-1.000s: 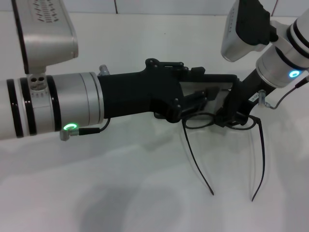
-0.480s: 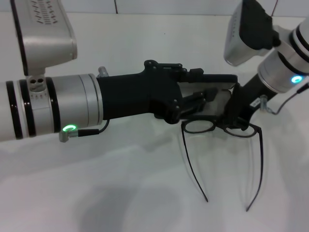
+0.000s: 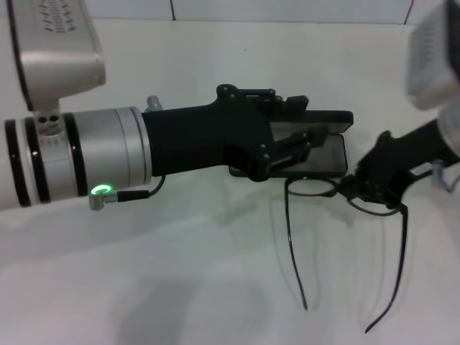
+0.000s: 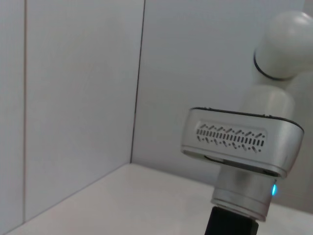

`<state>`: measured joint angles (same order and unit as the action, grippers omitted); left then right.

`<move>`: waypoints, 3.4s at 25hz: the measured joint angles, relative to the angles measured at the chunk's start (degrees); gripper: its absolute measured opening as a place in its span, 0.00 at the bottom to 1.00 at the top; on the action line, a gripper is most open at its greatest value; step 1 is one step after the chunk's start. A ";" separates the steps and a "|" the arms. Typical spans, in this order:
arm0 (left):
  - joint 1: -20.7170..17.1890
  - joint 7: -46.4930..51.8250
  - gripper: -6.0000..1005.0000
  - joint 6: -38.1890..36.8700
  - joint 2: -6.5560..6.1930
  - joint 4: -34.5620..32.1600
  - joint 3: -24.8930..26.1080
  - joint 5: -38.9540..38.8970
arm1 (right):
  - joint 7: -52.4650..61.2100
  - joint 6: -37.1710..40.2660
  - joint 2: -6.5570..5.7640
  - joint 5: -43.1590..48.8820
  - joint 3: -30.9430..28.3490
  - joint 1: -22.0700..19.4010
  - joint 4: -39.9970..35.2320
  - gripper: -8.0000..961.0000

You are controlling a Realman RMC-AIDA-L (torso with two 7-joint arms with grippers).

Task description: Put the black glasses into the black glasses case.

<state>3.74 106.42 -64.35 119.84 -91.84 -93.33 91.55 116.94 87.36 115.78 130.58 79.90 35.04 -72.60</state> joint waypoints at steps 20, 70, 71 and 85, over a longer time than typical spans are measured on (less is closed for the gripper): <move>13.12 -25.47 0.16 -29.17 0.06 33.26 8.98 -27.67 | -28.08 5.46 -0.17 -44.41 -17.94 -15.83 7.40 0.07; 15.54 -35.61 0.12 -30.64 0.22 45.57 3.70 -35.10 | -35.17 12.83 0.06 -49.85 -15.92 -8.67 23.89 0.07; 15.61 -35.80 0.12 -30.60 0.24 46.08 3.75 -35.36 | -35.18 13.01 0.08 -49.91 -15.92 -8.69 23.89 0.07; 16.19 -37.07 0.12 -30.30 0.39 49.87 3.98 -37.80 | -35.20 14.77 0.10 -51.21 -15.47 -8.85 23.91 0.07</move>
<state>19.93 69.34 -94.65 120.23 -41.96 -89.35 53.74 81.74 102.12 115.89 79.37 64.43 26.19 -48.69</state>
